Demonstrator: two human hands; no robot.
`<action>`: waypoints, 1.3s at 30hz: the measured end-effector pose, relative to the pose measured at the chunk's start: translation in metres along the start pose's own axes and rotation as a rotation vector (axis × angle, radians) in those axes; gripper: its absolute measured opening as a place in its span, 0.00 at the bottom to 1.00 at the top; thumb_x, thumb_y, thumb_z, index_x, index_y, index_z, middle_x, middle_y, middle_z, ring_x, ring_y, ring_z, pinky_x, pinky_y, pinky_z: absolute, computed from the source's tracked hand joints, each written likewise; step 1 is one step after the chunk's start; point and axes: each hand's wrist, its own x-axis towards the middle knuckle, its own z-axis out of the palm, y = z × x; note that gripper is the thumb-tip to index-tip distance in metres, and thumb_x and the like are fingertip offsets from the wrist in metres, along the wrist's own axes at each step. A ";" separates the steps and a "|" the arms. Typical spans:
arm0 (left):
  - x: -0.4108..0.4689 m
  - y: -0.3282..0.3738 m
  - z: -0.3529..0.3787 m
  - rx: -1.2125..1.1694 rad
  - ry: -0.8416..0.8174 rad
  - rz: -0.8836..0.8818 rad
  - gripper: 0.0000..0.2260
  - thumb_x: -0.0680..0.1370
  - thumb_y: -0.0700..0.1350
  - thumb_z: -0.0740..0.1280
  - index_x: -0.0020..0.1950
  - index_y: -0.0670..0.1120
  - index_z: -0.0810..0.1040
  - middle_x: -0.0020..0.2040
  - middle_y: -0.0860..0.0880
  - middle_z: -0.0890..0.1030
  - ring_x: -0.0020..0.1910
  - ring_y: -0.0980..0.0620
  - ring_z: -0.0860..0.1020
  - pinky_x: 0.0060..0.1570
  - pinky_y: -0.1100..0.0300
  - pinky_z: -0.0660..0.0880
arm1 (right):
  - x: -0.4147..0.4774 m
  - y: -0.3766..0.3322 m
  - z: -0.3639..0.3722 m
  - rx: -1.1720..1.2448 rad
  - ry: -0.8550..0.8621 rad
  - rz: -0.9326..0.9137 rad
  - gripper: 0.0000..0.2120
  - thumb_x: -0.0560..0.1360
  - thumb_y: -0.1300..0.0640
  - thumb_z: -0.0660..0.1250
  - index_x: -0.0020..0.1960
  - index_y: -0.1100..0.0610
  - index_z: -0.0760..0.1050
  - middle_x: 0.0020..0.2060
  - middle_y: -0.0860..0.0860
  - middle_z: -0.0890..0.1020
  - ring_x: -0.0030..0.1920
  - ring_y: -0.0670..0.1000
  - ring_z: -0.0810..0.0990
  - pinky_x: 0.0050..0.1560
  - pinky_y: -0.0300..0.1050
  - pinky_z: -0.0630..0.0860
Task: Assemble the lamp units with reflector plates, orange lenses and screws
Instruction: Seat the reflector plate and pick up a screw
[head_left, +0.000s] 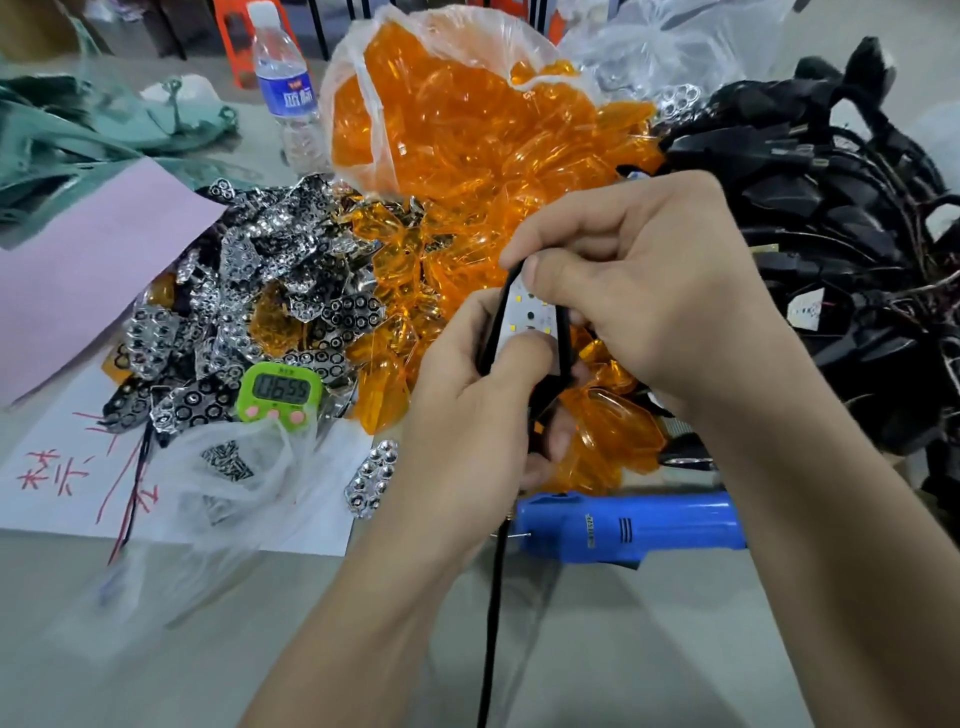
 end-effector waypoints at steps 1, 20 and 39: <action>-0.001 -0.002 0.000 0.012 0.010 0.017 0.06 0.80 0.39 0.61 0.50 0.48 0.76 0.39 0.47 0.81 0.24 0.50 0.70 0.23 0.65 0.60 | -0.002 -0.001 0.001 -0.001 0.004 -0.005 0.12 0.77 0.65 0.70 0.41 0.51 0.85 0.30 0.49 0.85 0.26 0.59 0.80 0.25 0.47 0.78; -0.005 -0.019 0.008 0.051 0.046 0.118 0.16 0.80 0.39 0.62 0.38 0.57 0.79 0.33 0.53 0.79 0.25 0.47 0.72 0.22 0.63 0.63 | -0.026 0.007 0.005 0.037 0.120 0.012 0.12 0.74 0.69 0.69 0.41 0.54 0.85 0.33 0.53 0.86 0.37 0.56 0.85 0.42 0.58 0.82; -0.004 -0.027 -0.011 -0.016 0.000 0.002 0.09 0.71 0.42 0.63 0.49 0.49 0.78 0.36 0.47 0.79 0.24 0.49 0.72 0.23 0.64 0.63 | -0.022 0.018 0.027 0.099 0.150 0.066 0.12 0.75 0.68 0.69 0.41 0.53 0.86 0.31 0.49 0.85 0.32 0.58 0.84 0.25 0.51 0.78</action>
